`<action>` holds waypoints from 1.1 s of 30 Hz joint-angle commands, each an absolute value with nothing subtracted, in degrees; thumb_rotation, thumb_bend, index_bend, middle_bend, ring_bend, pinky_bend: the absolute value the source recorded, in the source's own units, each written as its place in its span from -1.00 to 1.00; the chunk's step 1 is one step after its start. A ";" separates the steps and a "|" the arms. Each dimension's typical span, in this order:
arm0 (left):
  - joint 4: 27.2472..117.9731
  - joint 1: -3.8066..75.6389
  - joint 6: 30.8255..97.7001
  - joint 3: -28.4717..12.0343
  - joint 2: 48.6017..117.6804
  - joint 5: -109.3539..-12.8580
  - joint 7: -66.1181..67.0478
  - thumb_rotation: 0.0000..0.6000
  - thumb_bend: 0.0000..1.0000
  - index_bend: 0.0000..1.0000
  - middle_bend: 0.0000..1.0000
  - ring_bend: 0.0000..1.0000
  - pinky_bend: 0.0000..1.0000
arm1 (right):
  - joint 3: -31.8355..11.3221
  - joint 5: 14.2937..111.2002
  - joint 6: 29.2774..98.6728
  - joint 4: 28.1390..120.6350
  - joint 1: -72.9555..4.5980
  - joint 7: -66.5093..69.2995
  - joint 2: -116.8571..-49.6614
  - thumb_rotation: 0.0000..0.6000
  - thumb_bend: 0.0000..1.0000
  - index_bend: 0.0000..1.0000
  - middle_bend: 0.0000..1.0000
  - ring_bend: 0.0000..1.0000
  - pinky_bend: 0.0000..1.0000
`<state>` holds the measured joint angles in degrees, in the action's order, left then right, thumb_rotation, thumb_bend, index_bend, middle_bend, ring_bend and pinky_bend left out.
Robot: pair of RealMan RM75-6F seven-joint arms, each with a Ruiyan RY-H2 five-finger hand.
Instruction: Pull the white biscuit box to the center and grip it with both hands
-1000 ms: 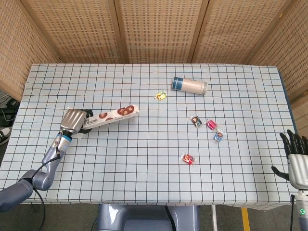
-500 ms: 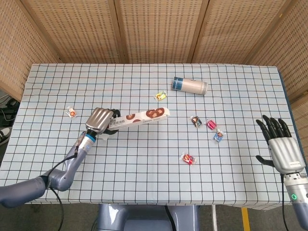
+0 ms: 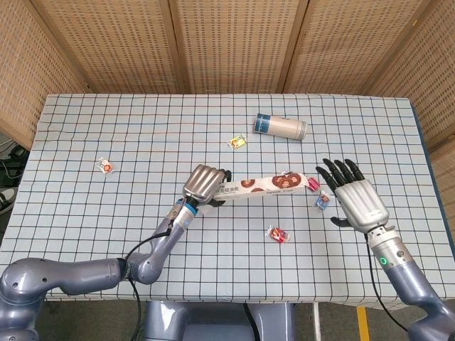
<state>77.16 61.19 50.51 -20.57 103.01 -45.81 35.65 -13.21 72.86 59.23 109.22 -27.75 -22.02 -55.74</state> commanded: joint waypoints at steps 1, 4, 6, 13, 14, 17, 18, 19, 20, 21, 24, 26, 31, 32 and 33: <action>78.50 62.99 51.97 -21.17 104.04 -44.08 37.84 1.00 0.01 0.48 0.16 0.07 0.17 | -13.79 69.10 57.56 110.31 -30.00 -26.01 -57.30 1.00 -1.00 -1.00 -1.00 -1.00 -1.00; 80.05 64.26 53.20 -21.48 104.22 -42.99 39.30 1.00 0.01 0.48 0.16 0.07 0.17 | -13.32 65.51 57.05 111.26 -31.68 -29.73 -58.57 1.00 -1.00 -1.00 -1.00 -1.00 -1.00; 80.68 64.72 53.80 -21.53 104.15 -42.56 39.82 1.00 0.01 0.48 0.16 0.07 0.17 | -13.03 63.86 57.25 111.92 -32.42 -31.53 -59.34 1.00 -1.00 -1.00 -1.00 -1.00 -1.00; 83.43 65.28 55.15 -21.14 102.81 -42.31 39.70 1.00 0.01 0.48 0.16 0.07 0.17 | -12.49 57.83 58.64 112.39 -35.71 -37.03 -63.24 1.00 -1.00 -1.00 -1.00 -1.00 -1.00; 84.00 65.18 55.25 -21.00 102.42 -42.39 39.42 1.00 0.01 0.48 0.16 0.07 0.17 | -12.48 56.72 58.94 112.10 -36.31 -37.89 -63.89 1.00 -1.00 -1.00 -1.00 -1.00 -1.00; 85.15 65.00 55.37 -20.44 101.53 -42.75 38.87 1.00 0.01 0.48 0.16 0.07 0.17 | -12.40 54.21 59.63 111.42 -37.54 -39.27 -65.34 1.00 -1.00 -1.00 -1.00 -1.00 -1.00; 85.38 64.97 55.44 -20.28 101.36 -42.81 38.74 1.00 0.01 0.48 0.16 0.07 0.17 | -12.34 53.55 59.78 111.23 -37.88 -39.62 -65.69 1.00 -1.00 -1.00 -1.00 -1.00 -1.00; 85.56 64.96 55.45 -20.15 101.21 -42.81 38.58 1.00 0.01 0.48 0.16 0.07 0.17 | -12.28 52.91 59.90 111.04 -38.23 -39.96 -66.00 1.00 -1.00 -1.00 -1.00 -1.00 -1.00; 85.78 64.94 55.41 -20.04 101.05 -42.75 38.26 1.00 0.01 0.48 0.16 0.07 0.17 | -12.23 52.09 60.09 110.77 -38.68 -40.37 -66.44 1.00 -1.00 -1.00 -1.00 -1.00 -1.00; 85.90 64.94 55.40 -19.99 100.94 -42.75 38.03 1.00 0.00 0.48 0.16 0.07 0.17 | -12.22 51.50 60.24 110.55 -39.02 -40.59 -66.79 1.00 -1.00 -1.00 -1.00 -1.00 -1.00; 86.24 64.96 55.66 -19.92 100.69 -42.95 37.38 1.00 -0.01 0.48 0.16 0.07 0.17 | -12.39 50.48 61.03 109.49 -39.97 -41.00 -68.02 1.00 -0.96 -0.97 -1.00 -1.00 -1.00; 86.57 64.94 55.77 -19.88 100.41 -43.23 36.66 1.00 -0.01 0.48 0.16 0.07 0.17 | -12.34 50.14 61.70 108.65 -40.69 -41.49 -68.94 1.00 -0.68 -0.68 -0.86 -0.91 -1.00; 86.65 65.04 56.12 -20.08 100.07 -43.65 35.40 1.00 -0.04 0.45 0.16 0.07 0.17 | -11.84 50.62 63.00 107.80 -41.53 -41.80 -70.51 1.00 0.21 0.19 -0.07 0.01 -0.34; 86.59 65.05 56.11 -20.10 100.02 -43.81 35.07 1.00 -0.06 0.41 0.14 0.07 0.17 | -11.60 50.58 62.99 107.80 -41.60 -41.84 -70.61 1.00 0.34 0.26 0.01 0.12 -0.08; 86.55 65.02 55.99 -20.07 99.93 -44.00 34.68 1.00 -0.08 0.38 0.11 0.06 0.16 | -11.38 50.20 62.69 107.93 -41.73 -41.83 -70.55 1.00 0.40 0.28 0.04 0.17 0.05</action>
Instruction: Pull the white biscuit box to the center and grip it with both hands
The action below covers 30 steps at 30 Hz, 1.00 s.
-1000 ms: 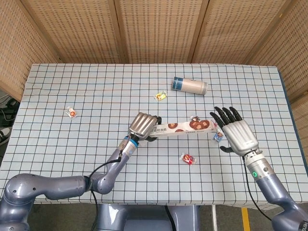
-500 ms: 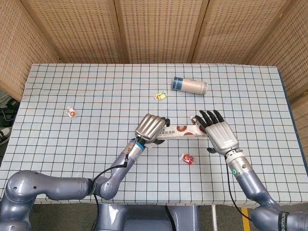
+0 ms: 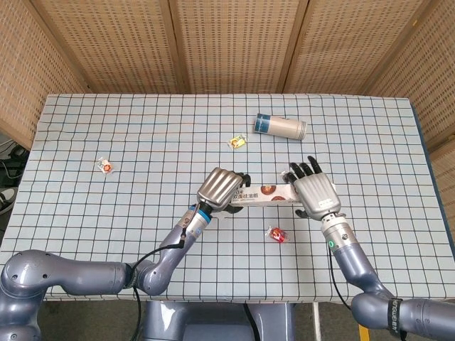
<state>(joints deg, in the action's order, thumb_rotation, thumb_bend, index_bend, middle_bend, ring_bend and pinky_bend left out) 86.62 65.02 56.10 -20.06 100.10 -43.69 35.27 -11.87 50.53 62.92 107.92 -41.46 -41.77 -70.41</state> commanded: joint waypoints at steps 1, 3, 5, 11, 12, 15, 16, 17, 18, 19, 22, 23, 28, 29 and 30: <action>86.58 64.98 55.84 -20.03 99.84 -44.09 34.37 1.00 -0.10 0.31 0.05 0.03 0.16 | -11.30 49.84 62.38 108.02 -41.83 -41.73 -70.44 1.00 0.44 0.28 0.07 0.20 0.18; 86.68 64.84 55.40 -19.98 99.49 -44.22 33.47 1.00 -0.20 0.16 -0.08 -0.07 0.13 | -11.29 48.91 61.61 108.06 -42.16 -41.14 -70.13 1.00 0.48 0.27 0.07 0.23 0.30; 86.75 64.72 55.06 -19.89 99.16 -44.34 32.79 1.00 -0.41 -0.06 -0.28 -0.25 0.04 | -11.27 48.56 61.30 107.90 -42.32 -40.59 -69.95 1.00 0.50 0.26 0.08 0.25 0.39; 88.38 63.42 54.21 -19.33 96.94 -44.97 29.87 1.00 -1.00 -0.96 -0.98 -0.94 -0.83 | -10.72 49.43 60.40 106.87 -42.24 -37.70 -69.16 1.00 0.50 0.24 0.08 0.25 0.41; 89.53 62.81 54.34 -19.54 95.92 -45.45 28.73 1.00 -1.00 -0.99 -1.00 -0.98 -0.92 | -10.54 49.77 60.32 106.69 -42.14 -37.13 -69.05 1.00 0.50 0.24 0.08 0.25 0.41; 93.12 60.65 55.61 -19.58 92.43 -47.43 26.32 1.00 -1.00 -1.00 -1.00 -1.00 -1.00 | -10.07 51.00 60.12 106.15 -41.73 -35.31 -68.78 1.00 0.50 0.24 0.08 0.25 0.41; 94.42 59.84 56.19 -19.47 91.08 -48.02 25.80 1.00 -1.00 -1.00 -1.00 -1.00 -1.00 | -9.90 51.41 60.09 105.94 -41.58 -34.80 -68.69 1.00 0.50 0.24 0.08 0.25 0.41; 96.22 58.63 56.99 -19.30 89.04 -48.84 25.08 1.00 -1.00 -1.00 -1.00 -1.00 -1.00 | -9.65 51.82 60.07 105.70 -41.38 -34.23 -68.60 1.00 0.50 0.24 0.08 0.25 0.41; 97.58 57.57 57.78 -19.09 87.37 -49.55 24.57 1.00 -1.00 -1.00 -1.00 -1.00 -1.00 | -9.48 52.10 60.08 105.51 -41.22 -33.80 -68.57 1.00 0.50 0.24 0.08 0.25 0.41; 98.84 56.45 58.65 -18.78 85.68 -50.32 24.14 1.00 -1.00 -1.00 -1.00 -1.00 -1.00 | -9.32 52.33 60.11 105.30 -41.05 -33.36 -68.58 1.00 0.50 0.24 0.08 0.25 0.41; 103.35 51.50 62.65 -16.54 79.04 -53.28 23.32 1.00 -1.00 -1.00 -1.00 -1.00 -1.00 | -8.71 52.90 60.16 104.30 -40.60 -32.35 -68.84 1.00 0.50 0.24 0.08 0.25 0.41; 104.64 49.60 64.29 -15.51 76.98 -54.41 23.02 1.00 -1.00 -1.00 -1.00 -1.00 -1.00 | -8.58 52.99 60.16 103.97 -40.51 -32.10 -69.02 1.00 0.50 0.24 0.08 0.25 0.41; 109.03 38.67 76.22 -9.92 70.07 -59.36 21.44 1.00 -1.00 -1.00 -1.00 -1.00 -1.00 | -7.97 53.58 60.31 102.38 -40.24 -31.35 -70.23 1.00 0.50 0.24 0.08 0.25 0.41; 109.39 35.20 79.67 -7.99 68.57 -59.99 20.75 1.00 -1.00 -1.00 -1.00 -1.00 -1.00 | -7.76 53.73 60.53 102.10 -40.15 -31.48 -70.53 1.00 0.50 0.24 0.08 0.25 0.41; 109.50 31.77 82.68 -5.58 67.07 -62.29 19.36 1.00 -1.00 -1.00 -1.00 -1.00 -1.00 | -7.65 53.90 60.95 101.94 -40.01 -31.50 -70.96 1.00 0.50 0.24 0.08 0.25 0.41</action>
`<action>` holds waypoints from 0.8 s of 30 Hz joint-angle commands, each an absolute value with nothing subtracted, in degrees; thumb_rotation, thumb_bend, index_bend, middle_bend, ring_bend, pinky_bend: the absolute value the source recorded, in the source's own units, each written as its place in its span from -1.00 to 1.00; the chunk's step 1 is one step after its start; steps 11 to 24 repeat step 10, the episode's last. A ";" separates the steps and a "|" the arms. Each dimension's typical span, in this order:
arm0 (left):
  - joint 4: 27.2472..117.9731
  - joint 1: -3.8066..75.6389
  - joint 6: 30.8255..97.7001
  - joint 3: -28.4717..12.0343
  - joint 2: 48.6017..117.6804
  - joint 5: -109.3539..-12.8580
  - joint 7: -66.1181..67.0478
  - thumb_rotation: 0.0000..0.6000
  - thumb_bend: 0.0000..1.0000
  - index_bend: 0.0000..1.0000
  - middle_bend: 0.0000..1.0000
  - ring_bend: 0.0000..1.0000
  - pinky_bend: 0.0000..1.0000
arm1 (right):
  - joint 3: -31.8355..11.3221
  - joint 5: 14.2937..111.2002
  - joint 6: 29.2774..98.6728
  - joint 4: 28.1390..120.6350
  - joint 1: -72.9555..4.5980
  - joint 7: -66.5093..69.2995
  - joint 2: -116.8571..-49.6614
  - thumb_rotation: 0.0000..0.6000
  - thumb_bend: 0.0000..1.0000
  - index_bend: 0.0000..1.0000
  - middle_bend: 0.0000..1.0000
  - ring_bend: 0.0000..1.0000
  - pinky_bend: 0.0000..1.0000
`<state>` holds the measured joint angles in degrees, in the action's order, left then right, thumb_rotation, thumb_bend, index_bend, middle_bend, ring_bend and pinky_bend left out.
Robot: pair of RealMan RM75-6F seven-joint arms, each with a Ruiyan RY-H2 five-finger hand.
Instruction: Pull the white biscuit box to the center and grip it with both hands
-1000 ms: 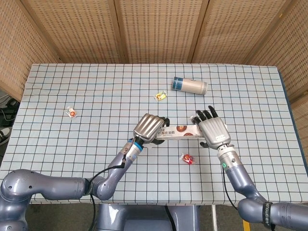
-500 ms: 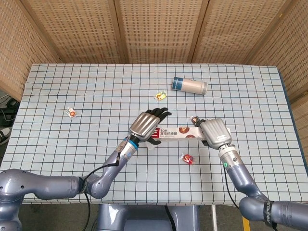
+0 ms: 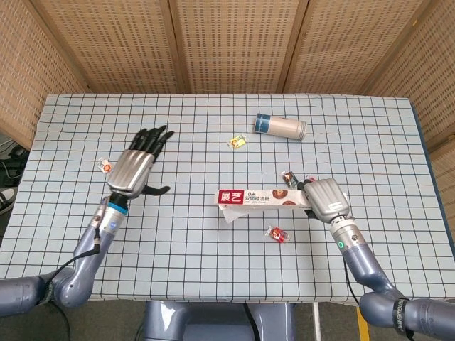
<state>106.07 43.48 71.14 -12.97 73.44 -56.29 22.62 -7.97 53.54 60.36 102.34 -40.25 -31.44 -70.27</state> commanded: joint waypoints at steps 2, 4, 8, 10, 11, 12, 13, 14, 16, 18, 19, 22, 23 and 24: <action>107.78 26.85 85.98 -2.31 65.66 -64.99 15.89 1.00 -1.00 -1.00 -1.00 -1.00 -1.00 | -7.56 53.95 61.64 102.18 -39.74 -31.49 -71.55 1.00 0.50 0.24 0.08 0.25 0.41; 105.71 24.36 86.87 -0.72 65.40 -66.16 13.35 1.00 -1.00 -1.00 -1.00 -1.00 -1.00 | -7.47 54.05 62.12 102.43 -39.63 -31.74 -71.90 1.00 0.50 0.24 0.08 0.25 0.41; 97.23 18.57 86.13 1.79 66.93 -65.73 5.03 1.00 -1.00 -1.00 -1.00 -1.00 -1.00 | -7.09 54.55 63.55 103.51 -39.55 -33.40 -72.96 1.00 0.50 0.24 0.08 0.25 0.41; 95.10 17.94 85.18 2.04 67.31 -66.41 3.41 1.00 -1.00 -1.00 -1.00 -1.00 -1.00 | -7.04 54.55 64.04 103.82 -39.56 -34.09 -73.21 1.00 0.50 0.23 0.08 0.25 0.41; 95.10 17.94 85.18 2.04 67.31 -66.41 3.41 1.00 -1.00 -1.00 -1.00 -1.00 -1.00 | -7.04 54.55 64.04 103.82 -39.56 -34.09 -73.21 1.00 0.50 0.23 0.08 0.25 0.41; 95.10 17.94 85.18 2.04 67.31 -66.41 3.41 1.00 -1.00 -1.00 -1.00 -1.00 -1.00 | -7.04 54.55 64.04 103.82 -39.56 -34.09 -73.21 1.00 0.50 0.23 0.08 0.25 0.41; 95.10 17.94 85.18 2.04 67.31 -66.41 3.41 1.00 -1.00 -1.00 -1.00 -1.00 -1.00 | -7.04 54.55 64.04 103.82 -39.56 -34.09 -73.21 1.00 0.50 0.23 0.08 0.25 0.41; 95.10 17.94 85.18 2.04 67.31 -66.41 3.41 1.00 -1.00 -1.00 -1.00 -1.00 -1.00 | -7.04 54.55 64.04 103.82 -39.56 -34.09 -73.21 1.00 0.50 0.23 0.08 0.25 0.41; 95.10 17.94 85.18 2.04 67.31 -66.41 3.41 1.00 -1.00 -1.00 -1.00 -1.00 -1.00 | -7.04 54.55 64.04 103.82 -39.56 -34.09 -73.21 1.00 0.50 0.23 0.08 0.25 0.41; 95.10 17.94 85.18 2.04 67.31 -66.41 3.41 1.00 -1.00 -1.00 -1.00 -1.00 -1.00 | -7.04 54.55 64.04 103.82 -39.56 -34.09 -73.21 1.00 0.50 0.23 0.08 0.25 0.41; 95.10 17.94 85.18 2.04 67.31 -66.41 3.41 1.00 -1.00 -1.00 -1.00 -1.00 -1.00 | -7.04 54.55 64.04 103.82 -39.56 -34.09 -73.21 1.00 0.50 0.23 0.08 0.25 0.41; 95.10 17.94 85.18 2.04 67.31 -66.41 3.41 1.00 -1.00 -1.00 -1.00 -1.00 -1.00 | -7.04 54.55 64.04 103.82 -39.56 -34.09 -73.21 1.00 0.50 0.23 0.08 0.25 0.41; 95.10 17.94 85.18 2.04 67.31 -66.41 3.41 1.00 -1.00 -1.00 -1.00 -1.00 -1.00 | -7.04 54.55 64.04 103.82 -39.56 -34.09 -73.21 1.00 0.50 0.23 0.08 0.25 0.41; 95.10 17.94 85.18 2.04 67.31 -66.41 3.41 1.00 -1.00 -1.00 -1.00 -1.00 -1.00 | -7.04 54.55 64.04 103.82 -39.56 -34.09 -73.21 1.00 0.50 0.23 0.08 0.25 0.41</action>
